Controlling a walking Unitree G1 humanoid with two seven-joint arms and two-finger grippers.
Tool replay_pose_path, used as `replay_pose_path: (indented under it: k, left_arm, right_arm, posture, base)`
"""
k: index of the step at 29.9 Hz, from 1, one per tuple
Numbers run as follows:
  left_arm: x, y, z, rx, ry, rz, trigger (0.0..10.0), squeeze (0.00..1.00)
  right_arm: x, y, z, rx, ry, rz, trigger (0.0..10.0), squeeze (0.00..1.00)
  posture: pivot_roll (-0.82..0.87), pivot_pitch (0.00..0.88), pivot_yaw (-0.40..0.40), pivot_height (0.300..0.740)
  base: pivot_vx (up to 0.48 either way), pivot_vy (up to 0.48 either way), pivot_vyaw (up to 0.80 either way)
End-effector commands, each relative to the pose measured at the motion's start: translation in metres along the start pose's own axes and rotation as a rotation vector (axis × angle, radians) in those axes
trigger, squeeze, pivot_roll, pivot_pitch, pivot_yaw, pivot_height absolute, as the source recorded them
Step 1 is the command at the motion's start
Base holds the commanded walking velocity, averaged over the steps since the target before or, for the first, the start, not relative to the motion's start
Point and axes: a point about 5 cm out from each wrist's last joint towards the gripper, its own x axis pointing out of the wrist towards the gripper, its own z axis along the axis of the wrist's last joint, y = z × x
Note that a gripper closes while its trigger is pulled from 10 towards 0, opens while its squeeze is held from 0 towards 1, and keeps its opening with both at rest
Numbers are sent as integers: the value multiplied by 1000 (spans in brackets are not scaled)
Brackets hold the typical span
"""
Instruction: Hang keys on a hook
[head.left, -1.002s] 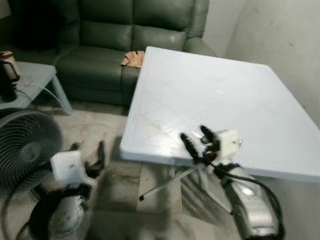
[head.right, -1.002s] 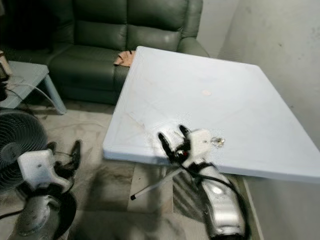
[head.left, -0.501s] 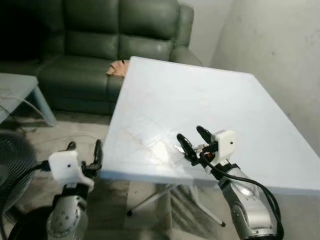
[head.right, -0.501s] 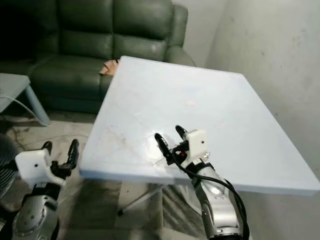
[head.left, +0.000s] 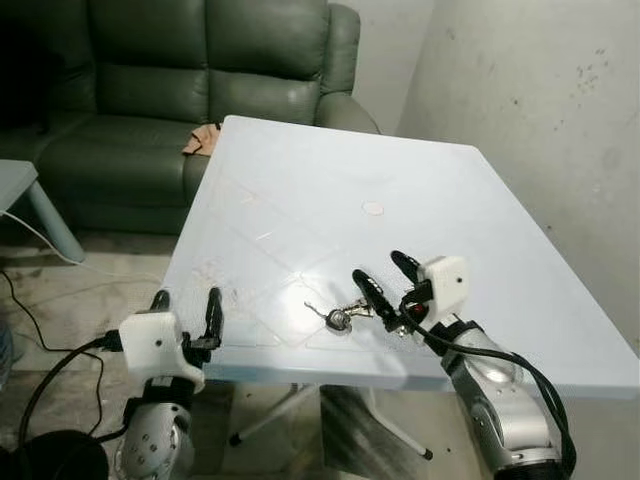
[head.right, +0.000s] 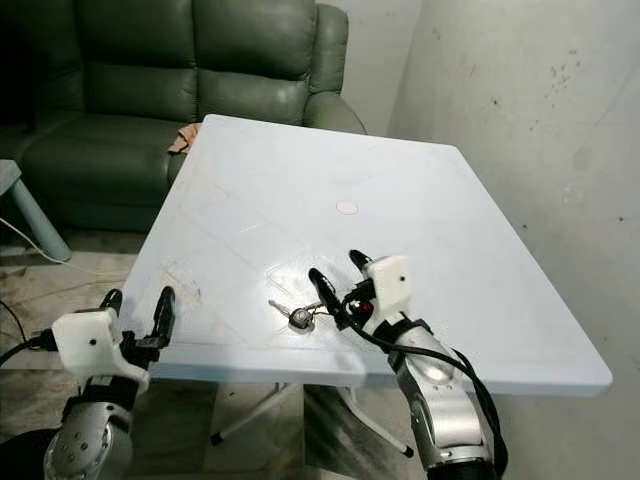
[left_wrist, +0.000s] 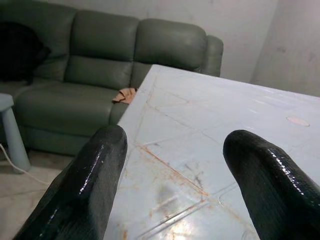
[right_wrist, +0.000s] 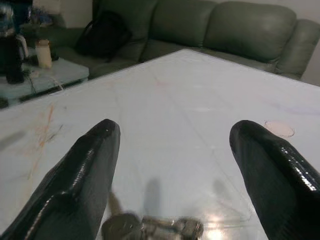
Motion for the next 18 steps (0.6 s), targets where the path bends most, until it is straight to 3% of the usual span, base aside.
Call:
replay_pose_path:
  k: [1,9,11,14,18]
  left_arm:
    - [0,-9,-3,14,10,-53,10000,0]
    - [1,-21,-7,50,21,-143,10000,0]
    - [1,-25,-8,49,24,-169,10000,0]
    - [0,-36,-9,55,32,-253,10000,0]
    - [-1,-39,-10,55,34,-268,10000,0]
  right_arm:
    - [1,-7,0,-32,24,9,10000,0]
    - [5,-24,-2,-73,67,-1,10000,0]
    - [7,-31,-5,-60,101,-30,10000,0]
    - [9,-44,-7,-110,138,-46,10000,0]
    - [10,-47,-9,-122,149,-42,10000,0]
  posture:
    - [16,0,-113,740]
    - [17,0,-117,740]
    - [18,0,-118,740]
    - [13,13,-116,740]
    - [11,16,-115,740]
  base:
    - [0,0,0]
    - [0,0,0]
    - [0,0,0]
    - [0,0,0]
    - [0,0,0]
